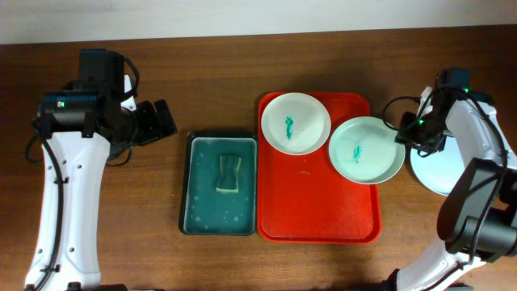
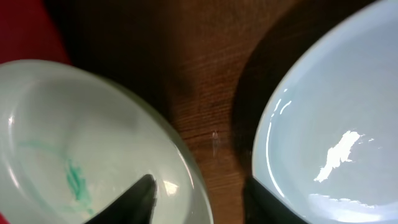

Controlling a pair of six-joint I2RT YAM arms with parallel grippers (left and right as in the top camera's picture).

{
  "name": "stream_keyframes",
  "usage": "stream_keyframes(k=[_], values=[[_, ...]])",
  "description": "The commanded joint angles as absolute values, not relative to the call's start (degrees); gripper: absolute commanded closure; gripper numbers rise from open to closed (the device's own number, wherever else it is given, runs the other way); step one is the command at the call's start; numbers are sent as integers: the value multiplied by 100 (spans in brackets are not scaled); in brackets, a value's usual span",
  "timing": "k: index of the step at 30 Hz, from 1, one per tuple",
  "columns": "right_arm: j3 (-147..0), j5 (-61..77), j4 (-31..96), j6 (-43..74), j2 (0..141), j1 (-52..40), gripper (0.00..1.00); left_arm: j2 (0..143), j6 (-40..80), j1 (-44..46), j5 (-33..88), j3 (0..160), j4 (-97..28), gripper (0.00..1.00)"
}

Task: Clean dirty plates on tray and stack at the side
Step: 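Move the right gripper to the mint green plate rim and grip it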

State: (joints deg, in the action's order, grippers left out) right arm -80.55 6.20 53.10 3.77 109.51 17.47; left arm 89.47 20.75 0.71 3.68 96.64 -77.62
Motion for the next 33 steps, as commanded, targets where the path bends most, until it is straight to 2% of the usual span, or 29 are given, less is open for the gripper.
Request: stream_keyframes(k=[1,3,6,7,8,9,17,23,27,31,32,33], values=[[-7985,388,5330,296,11135,1737,57,8897,2073,40,410,9734,-7767,1],[-7891,246,5325,296,11139,1737,61,8897,2073,40,410,9734,-7767,1],[-7585,231,5234,298,11139,1737,61,8897,2073,40,410,9734,-7767,1],[-7454,233,5194,301,11139,1737,67,8897,2073,40,410,9734,-7769,1],[-7380,233,5205,333,11139,1737,88,8897,2073,40,410,9734,-7769,1],[-7402,303,5325,366,11111,1737,96,8897,2073,40,410,9734,-7767,1],[-7612,716,6514,493,9758,1509,96,8897,2073,40,410,9734,-7767,1],[-7341,882,7196,698,9389,609,96,8897,2073,40,410,9734,-7767,0],[-6180,875,6274,1870,9389,-244,96,8897,2073,40,410,9734,-7769,1],[-5408,635,5186,2506,9391,-427,96,8897,2073,40,410,9734,-7769,1],[-5435,639,5100,2333,9389,-377,93,8897,2073,40,410,9734,-7767,1],[-5527,642,5074,2075,9360,-314,72,8897,2073,40,410,9734,-7767,1]])
